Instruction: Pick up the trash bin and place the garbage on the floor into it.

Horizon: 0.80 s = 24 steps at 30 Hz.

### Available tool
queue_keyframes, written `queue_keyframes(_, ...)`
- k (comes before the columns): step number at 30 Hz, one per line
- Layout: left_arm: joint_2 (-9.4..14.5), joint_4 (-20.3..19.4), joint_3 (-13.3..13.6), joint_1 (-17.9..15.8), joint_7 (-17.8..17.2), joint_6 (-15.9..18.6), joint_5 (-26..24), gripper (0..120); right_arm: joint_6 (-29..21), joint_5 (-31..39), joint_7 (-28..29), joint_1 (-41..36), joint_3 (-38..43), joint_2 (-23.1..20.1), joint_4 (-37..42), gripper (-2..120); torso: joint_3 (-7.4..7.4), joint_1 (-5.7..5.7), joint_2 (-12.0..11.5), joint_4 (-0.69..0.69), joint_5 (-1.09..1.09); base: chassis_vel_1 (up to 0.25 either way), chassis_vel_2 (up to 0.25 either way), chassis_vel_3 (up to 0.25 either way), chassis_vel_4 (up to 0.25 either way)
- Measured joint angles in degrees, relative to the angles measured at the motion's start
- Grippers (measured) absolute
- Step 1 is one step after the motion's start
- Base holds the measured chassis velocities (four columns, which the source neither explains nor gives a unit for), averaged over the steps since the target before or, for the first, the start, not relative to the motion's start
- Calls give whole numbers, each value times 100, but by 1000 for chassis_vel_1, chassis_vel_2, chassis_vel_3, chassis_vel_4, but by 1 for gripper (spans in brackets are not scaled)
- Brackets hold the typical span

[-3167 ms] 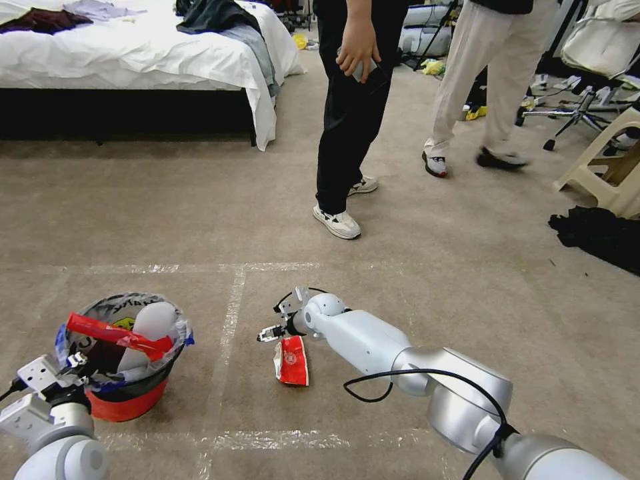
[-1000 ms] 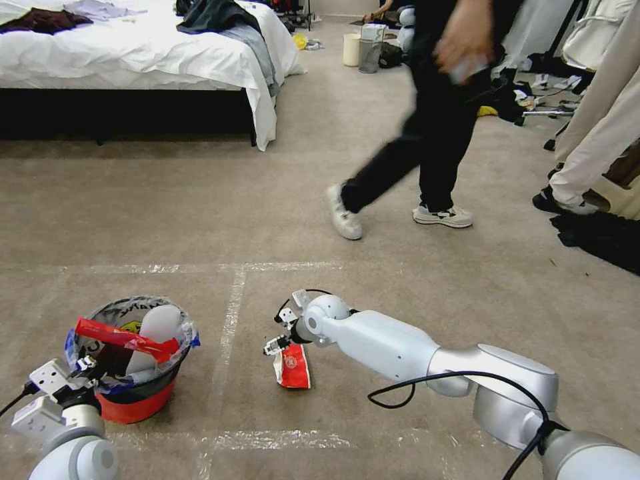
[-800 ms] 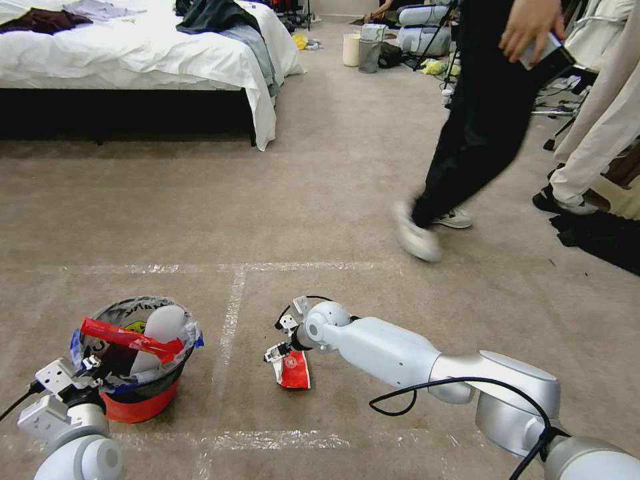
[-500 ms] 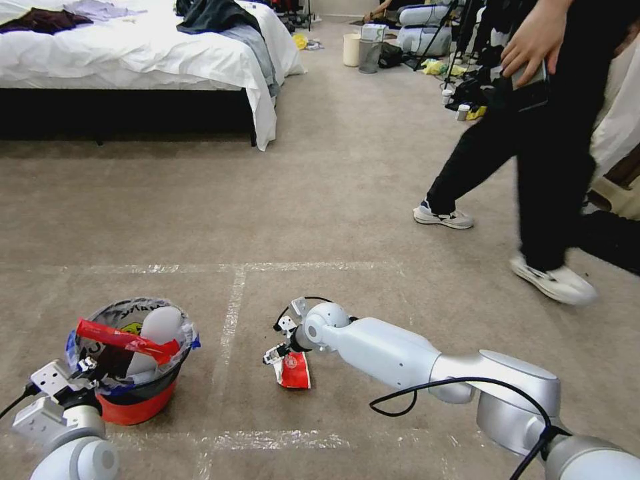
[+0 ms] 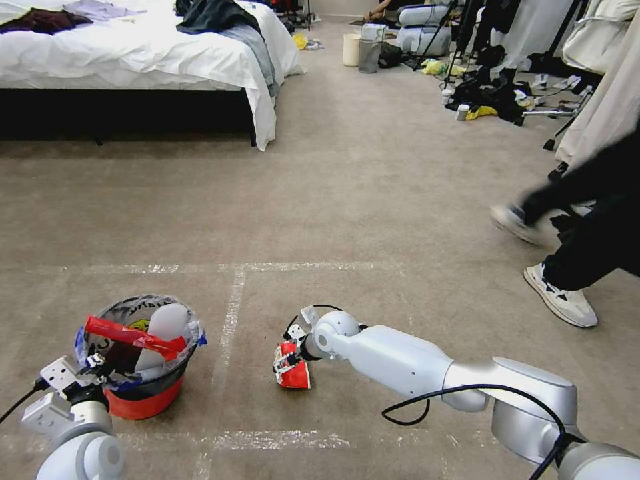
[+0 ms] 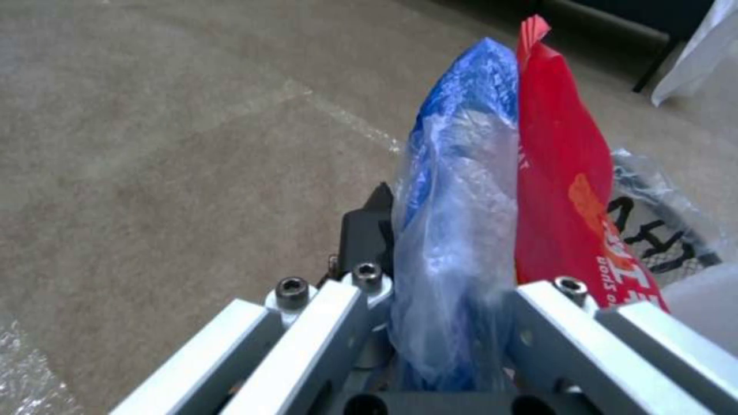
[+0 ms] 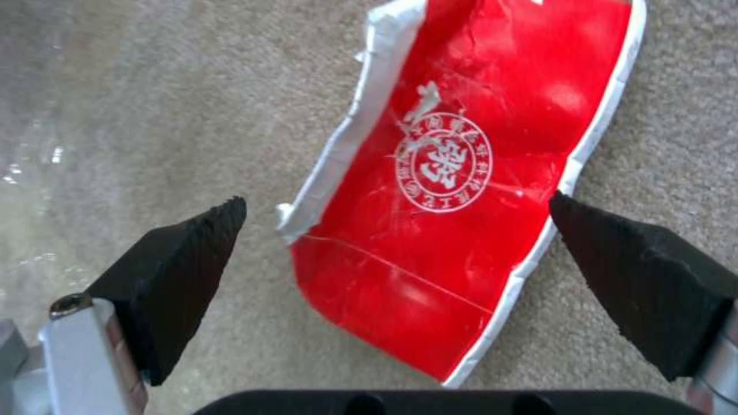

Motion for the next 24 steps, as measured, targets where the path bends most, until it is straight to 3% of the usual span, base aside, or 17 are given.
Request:
queue_keyframes(4, 40, 5, 3, -7, 5, 9, -33, 4, 51, -103, 6, -101, 105, 96, -172, 90, 0, 0, 0, 1, 0, 0, 0, 0, 0)
queue_keyframes(6, 63, 5, 3, -20, 5, 20, -43, 4, 91, -168, -9, -168, 139, 98, -211, 79, 0, 0, 0, 0, 0, 0, 0, 0, 0)
queue_keyframes(16, 93, -9, -14, -8, 6, 30, -65, 4, 188, -363, -190, -256, 205, 52, -261, 43, 0, 0, 0, 0, 0, 0, 0, 0, 0)
queue_keyframes(18, 89, -13, -13, -7, 6, 30, -64, 4, 193, -371, -195, -256, 208, 52, -265, 42, 0, 0, 0, 0, 0, 0, 0, 0, 0)
queue_keyframes(20, 68, -24, 10, 3, 12, 31, -56, 4, 235, -411, -217, -254, 238, 58, -289, 28, 0, 0, 0, 0, -1, 0, 0, 0, 0)
queue_keyframes(21, 68, -24, 10, 3, 12, 31, -56, 4, 235, -411, -217, -254, 238, 58, -289, 28, 0, 0, 0, 0, -1, 0, 0, 0, 0)
queue_keyframes(24, 43, -43, 32, 17, 17, 31, -42, 4, 306, -473, -240, -289, 284, 60, -301, 12, 0, 0, 0, 0, 0, 0, 0, 0, 0)
